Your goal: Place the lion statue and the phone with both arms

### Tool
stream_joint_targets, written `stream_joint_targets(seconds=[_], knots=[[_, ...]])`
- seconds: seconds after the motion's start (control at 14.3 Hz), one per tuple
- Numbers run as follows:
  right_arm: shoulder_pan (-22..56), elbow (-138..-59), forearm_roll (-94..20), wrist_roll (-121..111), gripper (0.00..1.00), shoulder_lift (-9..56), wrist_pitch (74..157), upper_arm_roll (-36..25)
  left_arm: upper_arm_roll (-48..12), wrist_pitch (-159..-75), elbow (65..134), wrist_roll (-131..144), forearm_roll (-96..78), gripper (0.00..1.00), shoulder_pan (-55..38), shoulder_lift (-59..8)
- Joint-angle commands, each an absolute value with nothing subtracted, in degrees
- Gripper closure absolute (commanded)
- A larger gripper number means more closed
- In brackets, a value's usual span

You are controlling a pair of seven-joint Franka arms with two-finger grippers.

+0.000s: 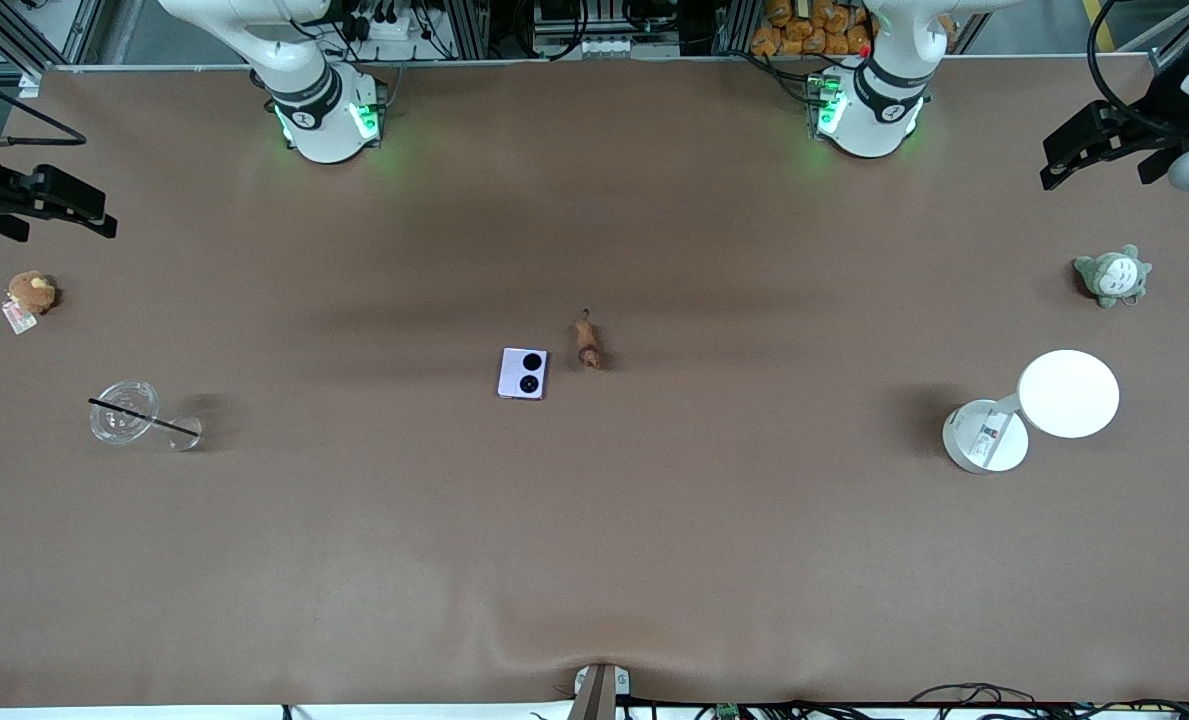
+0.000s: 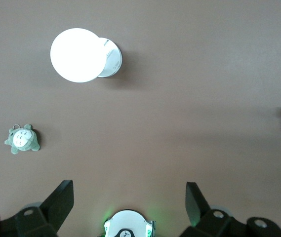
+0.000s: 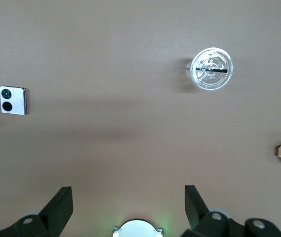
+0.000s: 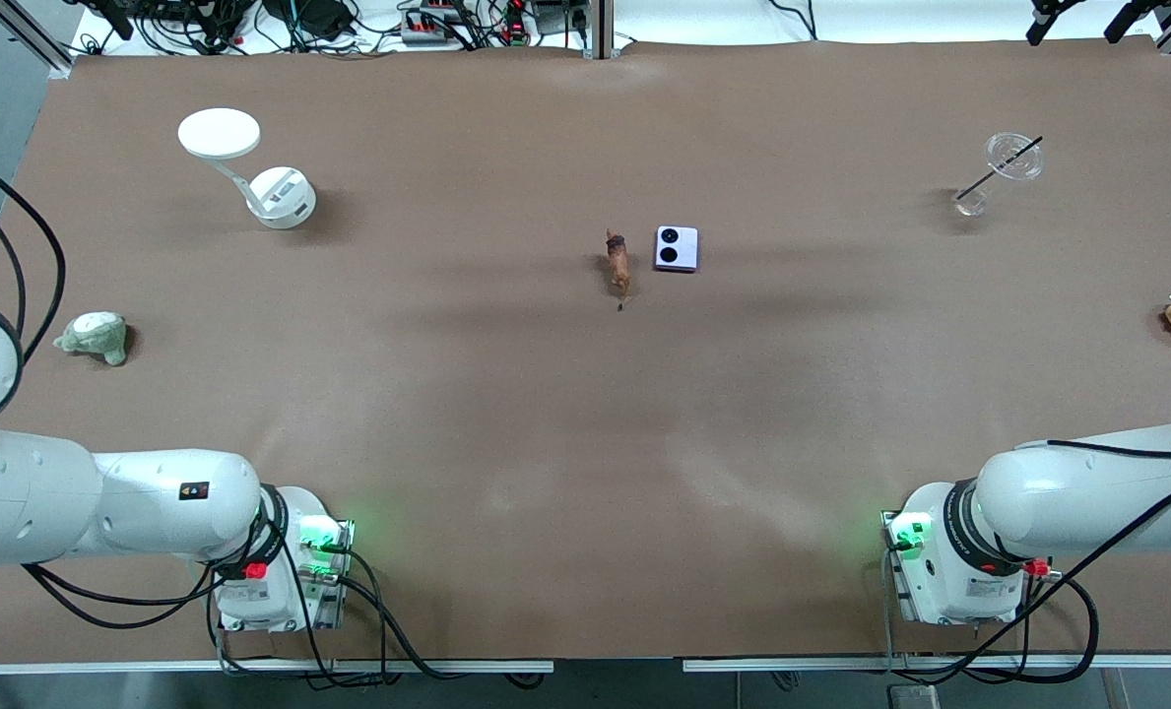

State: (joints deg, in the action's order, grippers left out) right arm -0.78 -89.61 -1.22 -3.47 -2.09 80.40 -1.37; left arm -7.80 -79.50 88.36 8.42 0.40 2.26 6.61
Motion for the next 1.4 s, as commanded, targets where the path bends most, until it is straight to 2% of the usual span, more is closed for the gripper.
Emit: stream_joint_targets(seconds=[0.0, 1.12, 1.33], knots=[[-0.09, -91.85, -0.26, -4.04, 0.00, -4.22, 80.51, -1.76, -7.91, -78.05, 86.84, 7.30, 1.49, 0.00, 2.55, 6.15], [-0.70, -91.50, -0.26, -3.25, 0.00, -4.22, 81.48, -1.67, -10.28, -77.61, 84.90, 8.43, 2.72, 0.00, 1.58, 2.82], [-1.93, -91.32, -0.70, -3.16, 0.00, -6.41, 81.56, -1.41, -10.37, -77.69, 84.99, 9.40, 2.72, 0.00, 1.67, 2.72]])
